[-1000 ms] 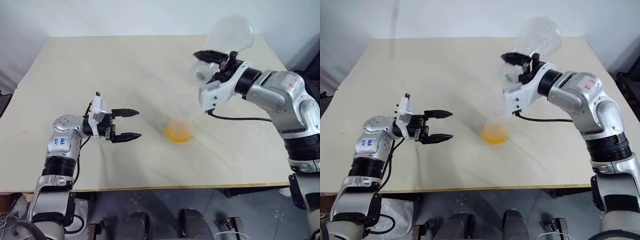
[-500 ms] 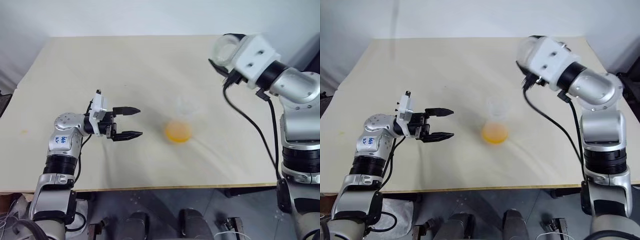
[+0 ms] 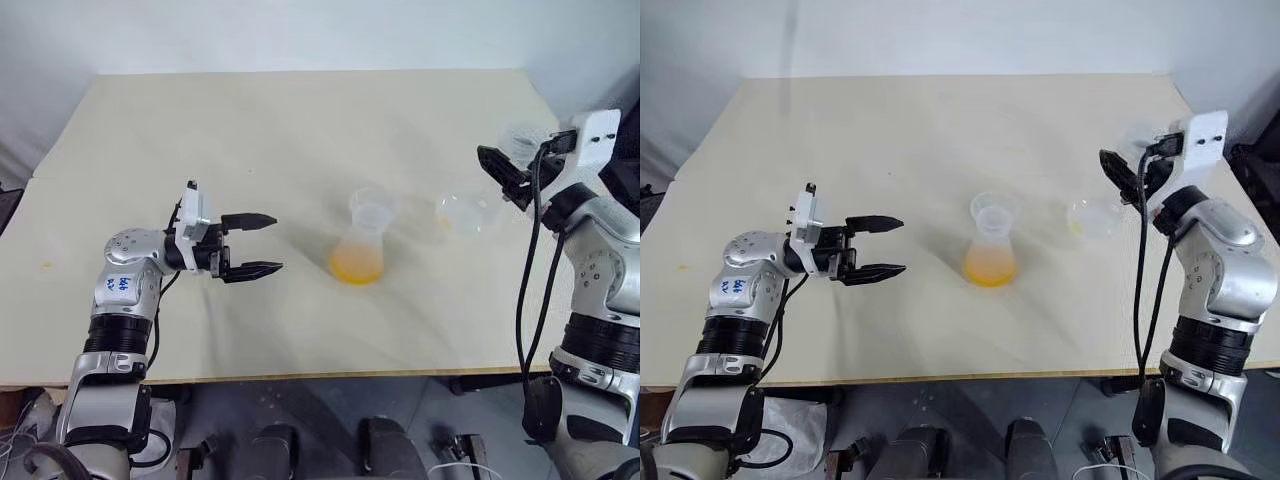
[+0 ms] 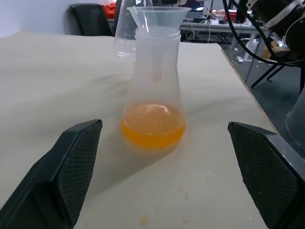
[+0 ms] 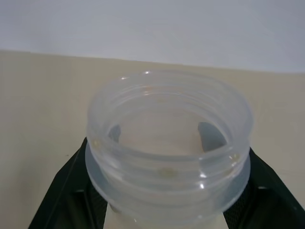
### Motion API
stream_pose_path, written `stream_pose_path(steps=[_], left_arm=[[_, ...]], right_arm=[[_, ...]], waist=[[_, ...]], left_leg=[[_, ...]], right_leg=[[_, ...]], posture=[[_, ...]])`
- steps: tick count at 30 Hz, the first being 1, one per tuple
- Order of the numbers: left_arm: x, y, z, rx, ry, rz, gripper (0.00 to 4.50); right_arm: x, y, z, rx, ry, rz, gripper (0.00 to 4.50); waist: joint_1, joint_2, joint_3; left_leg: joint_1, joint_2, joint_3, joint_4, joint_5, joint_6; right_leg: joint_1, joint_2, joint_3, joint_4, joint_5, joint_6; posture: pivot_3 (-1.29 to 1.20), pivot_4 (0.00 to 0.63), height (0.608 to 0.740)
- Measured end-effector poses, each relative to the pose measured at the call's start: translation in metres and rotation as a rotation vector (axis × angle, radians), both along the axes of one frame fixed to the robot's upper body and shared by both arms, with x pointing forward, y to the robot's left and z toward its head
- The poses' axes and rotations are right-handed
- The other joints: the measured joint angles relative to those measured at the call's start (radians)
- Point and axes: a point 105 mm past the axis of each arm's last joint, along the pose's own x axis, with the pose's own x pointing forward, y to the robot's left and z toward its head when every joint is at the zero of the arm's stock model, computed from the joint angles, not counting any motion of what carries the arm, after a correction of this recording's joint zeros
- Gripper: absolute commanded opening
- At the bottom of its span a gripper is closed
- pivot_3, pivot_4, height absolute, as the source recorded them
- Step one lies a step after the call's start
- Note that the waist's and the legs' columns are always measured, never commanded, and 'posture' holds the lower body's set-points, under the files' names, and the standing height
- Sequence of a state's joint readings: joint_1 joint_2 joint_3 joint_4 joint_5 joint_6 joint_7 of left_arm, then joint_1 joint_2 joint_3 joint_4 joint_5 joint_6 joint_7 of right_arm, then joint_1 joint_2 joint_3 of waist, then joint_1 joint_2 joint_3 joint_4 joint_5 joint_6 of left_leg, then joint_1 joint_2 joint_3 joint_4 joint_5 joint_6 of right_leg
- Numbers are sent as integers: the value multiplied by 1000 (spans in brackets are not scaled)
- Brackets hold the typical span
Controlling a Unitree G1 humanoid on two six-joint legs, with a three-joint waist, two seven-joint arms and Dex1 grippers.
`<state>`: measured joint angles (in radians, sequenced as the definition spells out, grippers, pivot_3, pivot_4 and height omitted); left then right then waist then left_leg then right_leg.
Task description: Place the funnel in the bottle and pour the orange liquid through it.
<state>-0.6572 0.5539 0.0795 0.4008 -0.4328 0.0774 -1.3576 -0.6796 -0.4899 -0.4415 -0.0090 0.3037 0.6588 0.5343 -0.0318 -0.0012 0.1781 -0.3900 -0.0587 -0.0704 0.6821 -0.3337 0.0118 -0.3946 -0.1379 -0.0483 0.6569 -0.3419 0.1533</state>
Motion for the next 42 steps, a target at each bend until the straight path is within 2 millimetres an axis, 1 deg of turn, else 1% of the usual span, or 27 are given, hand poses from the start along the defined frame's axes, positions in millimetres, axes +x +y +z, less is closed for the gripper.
stream_pose_path(steps=[4, 9, 11, 13, 15, 21, 28, 31, 36, 38, 40, 42], left_arm=[[0, 1, 0, 3, 5, 7, 4500], [0, 3, 1, 8, 3, 10, 4500], [0, 3, 1, 9, 2, 11, 4500], [1, 4, 0, 8, 2, 15, 4500], [1, 5, -1, 6, 2, 21, 4500], [3, 7, -3, 0, 3, 39, 4500], [7, 9, -6, -7, 15, 76, 4500], [7, 10, -7, -5, 18, 79, 4500], [6, 13, -16, -3, 44, 108, 4500], [7, 13, -15, -7, 42, 122, 4500], [4, 13, -13, -15, 28, 119, 4500], [2, 17, -14, -22, 30, 125, 4500]], right_arm=[[3, 0, -5, 12, 5, 4, 2479], [7, 9, -18, -23, 44, 28, 2479], [7, 11, -18, -40, 46, 32, 3198], [7, 10, -17, -50, 47, 31, 3764], [7, 9, -17, -63, 48, 26, 4483], [2, 5, -16, -108, 53, 12, 4483], [-9, 3, 2, -176, 11, 4, 4483], [-14, 7, 10, -186, -4, 25, 4483], [-25, 17, 27, -217, -47, 84, 4483], [-35, 22, 39, -239, -85, 127, 4483], [-52, 24, 49, -263, -129, 192, 4483], [-66, 21, 49, -283, -136, 234, 4483]], waist=[[0, 0, 0], [1, 0, 0], [2, 0, 0], [3, 0, 0], [3, 0, 0], [3, 0, 0], [3, 0, 0], [3, 0, 0], [4, 0, 0], [6, 0, 0], [10, 0, 0], [11, 0, 0]], left_leg=[[0, 0, 0, 0, 0, 0], [0, 0, 0, 0, 0, 0], [0, 0, 0, 0, 0, 0], [0, -1, 0, 0, 0, 0], [0, -1, 0, 0, 0, 0], [0, 0, 0, 0, 0, 0], [0, 0, 0, 0, 0, 0], [0, 0, 0, 0, 0, 0], [0, 0, 0, 0, 0, 0], [0, 0, 0, 0, 0, 0], [-1, 0, -1, 0, 0, 0], [0, -1, -1, 0, 0, 1]], right_leg=[[0, 0, 0, 0, 0, 0], [0, 0, 0, 0, 0, 0], [0, 0, 0, 0, 0, 0], [0, -1, 0, 0, 0, 0], [0, -1, 0, 0, 0, 0], [0, -1, 0, 0, 0, 0], [0, -1, 0, -1, 0, 0], [0, -1, 0, -1, 0, 0], [0, -1, 0, -2, 0, 0], [1, -1, 0, -2, 0, 0], [2, -1, 0, -3, 0, 0], [3, -1, -1, -4, 0, 0]], posture=[[0, 150, 740], [0, 150, 740], [0, 150, 740], [0, 150, 740], [0, 150, 740], [0, 150, 740], [0, 150, 740], [0, 150, 740], [0, 150, 740], [0, 150, 740], [0, 150, 740], [0, 150, 740]])
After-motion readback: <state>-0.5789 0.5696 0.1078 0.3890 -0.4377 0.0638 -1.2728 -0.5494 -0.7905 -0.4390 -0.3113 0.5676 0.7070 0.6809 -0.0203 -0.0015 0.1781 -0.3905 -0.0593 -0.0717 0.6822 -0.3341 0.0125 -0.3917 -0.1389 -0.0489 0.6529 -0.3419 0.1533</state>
